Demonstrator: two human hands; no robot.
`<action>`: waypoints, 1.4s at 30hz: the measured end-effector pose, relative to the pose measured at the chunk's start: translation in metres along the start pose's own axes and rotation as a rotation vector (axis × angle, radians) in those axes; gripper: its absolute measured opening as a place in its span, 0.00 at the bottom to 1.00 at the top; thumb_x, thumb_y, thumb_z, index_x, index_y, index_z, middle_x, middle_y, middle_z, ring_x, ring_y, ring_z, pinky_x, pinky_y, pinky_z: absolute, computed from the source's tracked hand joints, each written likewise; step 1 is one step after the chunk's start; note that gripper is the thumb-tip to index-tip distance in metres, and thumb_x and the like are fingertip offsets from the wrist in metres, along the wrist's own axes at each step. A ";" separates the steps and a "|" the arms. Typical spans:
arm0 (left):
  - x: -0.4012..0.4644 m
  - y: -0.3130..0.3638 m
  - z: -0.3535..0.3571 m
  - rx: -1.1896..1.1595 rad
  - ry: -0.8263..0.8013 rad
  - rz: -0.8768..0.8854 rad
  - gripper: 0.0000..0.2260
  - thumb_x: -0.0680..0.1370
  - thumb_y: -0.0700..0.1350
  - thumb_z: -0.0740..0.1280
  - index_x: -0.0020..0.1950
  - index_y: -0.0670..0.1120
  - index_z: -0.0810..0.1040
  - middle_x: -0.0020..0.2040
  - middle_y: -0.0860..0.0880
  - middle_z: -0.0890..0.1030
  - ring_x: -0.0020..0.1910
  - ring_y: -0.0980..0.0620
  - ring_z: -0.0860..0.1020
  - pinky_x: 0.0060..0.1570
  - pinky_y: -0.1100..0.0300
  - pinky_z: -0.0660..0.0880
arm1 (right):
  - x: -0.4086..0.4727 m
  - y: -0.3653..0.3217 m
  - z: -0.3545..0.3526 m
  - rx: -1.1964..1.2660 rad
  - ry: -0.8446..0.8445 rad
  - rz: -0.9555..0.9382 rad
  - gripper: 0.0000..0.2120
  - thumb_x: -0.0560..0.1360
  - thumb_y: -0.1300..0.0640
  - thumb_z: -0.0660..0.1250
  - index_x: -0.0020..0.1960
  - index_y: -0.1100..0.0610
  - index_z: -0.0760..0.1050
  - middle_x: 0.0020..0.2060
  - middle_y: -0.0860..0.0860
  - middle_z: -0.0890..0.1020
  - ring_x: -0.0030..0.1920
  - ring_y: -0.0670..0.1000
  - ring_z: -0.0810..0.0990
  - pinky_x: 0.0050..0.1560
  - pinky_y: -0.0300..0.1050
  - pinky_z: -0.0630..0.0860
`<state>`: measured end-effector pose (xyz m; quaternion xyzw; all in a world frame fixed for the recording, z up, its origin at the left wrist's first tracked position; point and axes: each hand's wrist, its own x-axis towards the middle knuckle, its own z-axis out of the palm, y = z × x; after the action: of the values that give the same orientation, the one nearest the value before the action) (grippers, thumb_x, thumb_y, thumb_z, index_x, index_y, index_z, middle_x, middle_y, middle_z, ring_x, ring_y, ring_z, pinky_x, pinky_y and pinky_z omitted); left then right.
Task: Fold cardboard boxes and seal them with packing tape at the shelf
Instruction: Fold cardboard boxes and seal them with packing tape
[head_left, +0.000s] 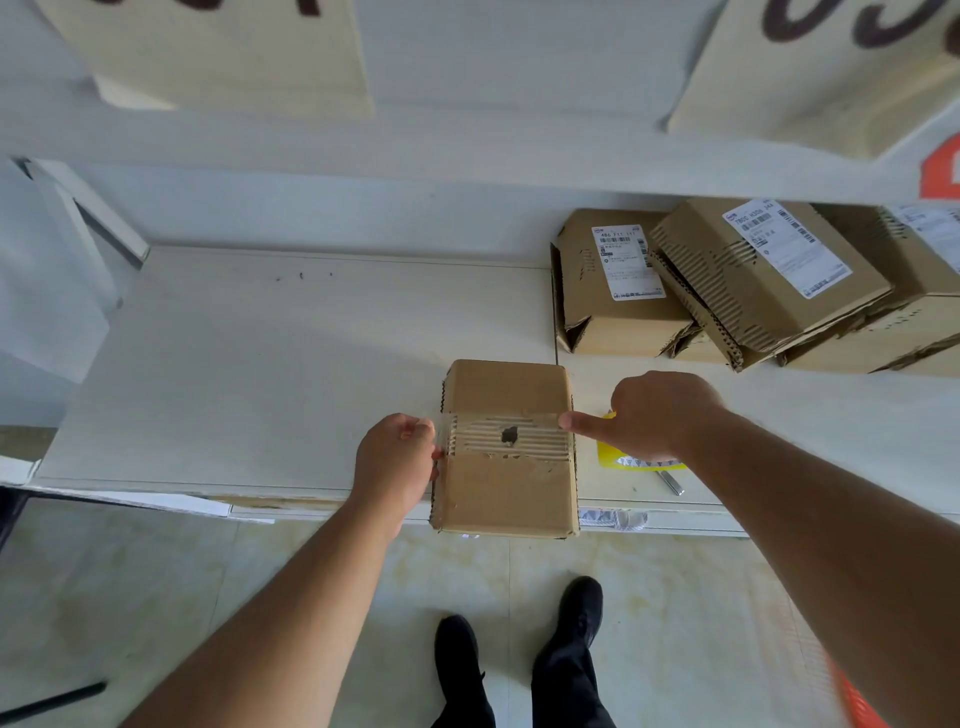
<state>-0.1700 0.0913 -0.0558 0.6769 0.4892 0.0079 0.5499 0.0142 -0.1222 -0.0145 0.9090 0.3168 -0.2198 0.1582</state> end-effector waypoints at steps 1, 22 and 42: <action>0.002 -0.001 0.000 0.007 -0.002 0.002 0.10 0.80 0.47 0.64 0.42 0.46 0.80 0.40 0.48 0.83 0.46 0.44 0.84 0.52 0.40 0.82 | 0.000 0.000 0.000 0.002 0.000 -0.001 0.50 0.65 0.13 0.37 0.41 0.52 0.82 0.35 0.48 0.82 0.38 0.49 0.80 0.42 0.45 0.72; 0.021 -0.016 0.013 0.174 -0.080 -0.037 0.13 0.81 0.48 0.62 0.44 0.42 0.79 0.39 0.45 0.83 0.40 0.43 0.80 0.44 0.50 0.79 | 0.010 -0.007 0.018 0.002 -0.057 0.008 0.48 0.68 0.15 0.40 0.37 0.53 0.82 0.34 0.49 0.82 0.38 0.49 0.80 0.40 0.44 0.72; -0.027 -0.040 0.039 0.158 -0.255 0.198 0.36 0.76 0.59 0.73 0.79 0.60 0.58 0.69 0.61 0.75 0.61 0.63 0.77 0.60 0.65 0.71 | 0.013 -0.004 0.033 0.175 -0.106 0.089 0.44 0.68 0.14 0.42 0.44 0.51 0.78 0.39 0.48 0.82 0.43 0.49 0.80 0.49 0.49 0.77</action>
<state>-0.1892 0.0411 -0.0866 0.7583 0.3456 -0.0624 0.5493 0.0112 -0.1269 -0.0497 0.9195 0.2471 -0.2872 0.1045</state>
